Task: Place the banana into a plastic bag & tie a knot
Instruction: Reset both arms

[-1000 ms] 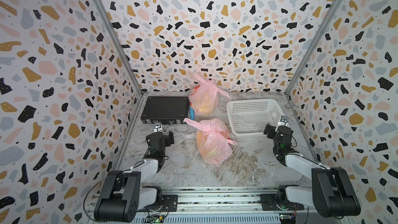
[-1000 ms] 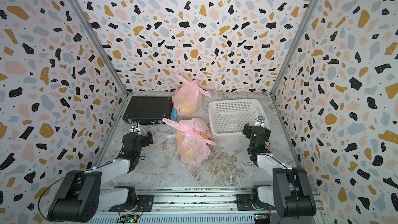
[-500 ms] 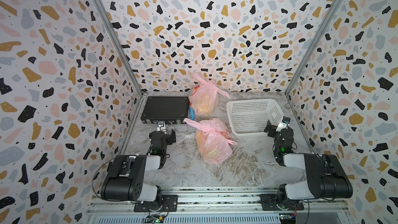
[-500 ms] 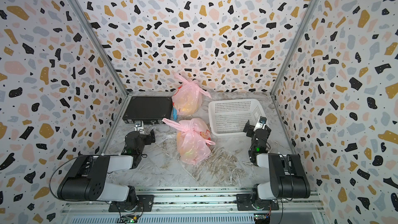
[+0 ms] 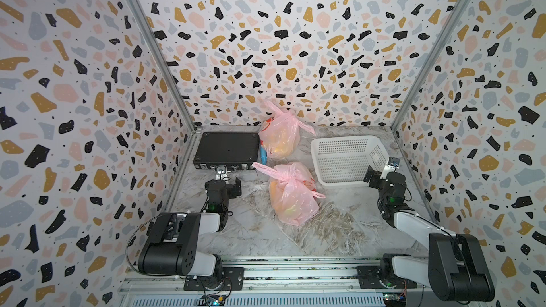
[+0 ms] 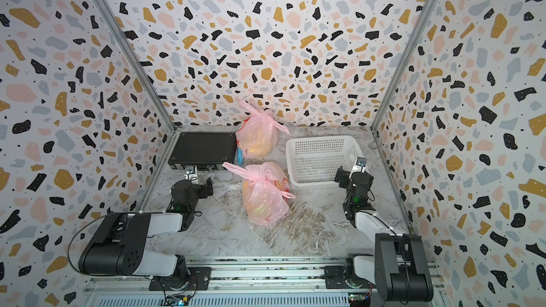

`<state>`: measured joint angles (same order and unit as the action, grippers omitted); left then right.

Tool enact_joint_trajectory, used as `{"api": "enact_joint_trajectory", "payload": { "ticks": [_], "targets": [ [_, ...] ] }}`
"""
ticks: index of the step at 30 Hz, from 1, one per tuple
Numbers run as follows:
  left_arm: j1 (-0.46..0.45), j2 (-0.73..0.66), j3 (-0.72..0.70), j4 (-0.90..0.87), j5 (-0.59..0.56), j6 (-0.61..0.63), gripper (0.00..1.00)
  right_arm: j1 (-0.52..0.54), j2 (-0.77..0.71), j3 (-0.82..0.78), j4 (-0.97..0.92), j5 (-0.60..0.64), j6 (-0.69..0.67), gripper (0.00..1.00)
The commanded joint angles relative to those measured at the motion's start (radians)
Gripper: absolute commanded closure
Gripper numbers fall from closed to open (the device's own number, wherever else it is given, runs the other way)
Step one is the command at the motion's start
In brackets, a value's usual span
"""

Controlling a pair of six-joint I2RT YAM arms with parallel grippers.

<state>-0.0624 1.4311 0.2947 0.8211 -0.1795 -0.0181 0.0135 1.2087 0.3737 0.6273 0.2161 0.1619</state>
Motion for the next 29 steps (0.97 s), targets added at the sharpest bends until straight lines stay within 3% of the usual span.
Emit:
{"api": "enact_joint_trajectory", "payload": {
  "ticks": [1,3,6,7,10,13,18,29],
  "targets": [
    [0.003,-0.005,0.025,0.03,0.009,0.006,0.01,0.006,-0.049,-0.015,-0.049,0.014,-0.017,0.0],
    [0.003,-0.005,0.024,0.03,0.01,0.006,0.01,0.006,-0.031,-0.023,-0.051,0.033,-0.025,0.0],
    [0.003,-0.006,0.024,0.032,0.009,0.007,0.01,0.017,0.089,-0.057,0.097,0.05,-0.04,0.0],
    [0.003,-0.006,0.023,0.033,0.009,0.007,0.01,0.038,0.076,-0.021,-0.004,0.055,-0.068,0.0],
    [0.003,-0.006,0.023,0.033,0.009,0.006,0.01,0.088,0.105,-0.102,0.229,0.092,-0.167,0.0],
    [0.003,-0.006,0.025,0.032,0.009,0.007,0.01,0.081,0.281,-0.13,0.47,0.133,-0.164,0.0],
    [0.003,-0.006,0.024,0.032,0.009,0.008,0.01,0.055,0.308,-0.058,0.327,0.061,-0.15,0.0],
    [0.004,-0.001,0.022,0.041,0.007,0.006,0.01,0.042,0.311,-0.053,0.326,0.035,-0.145,0.0]
  ]
}}
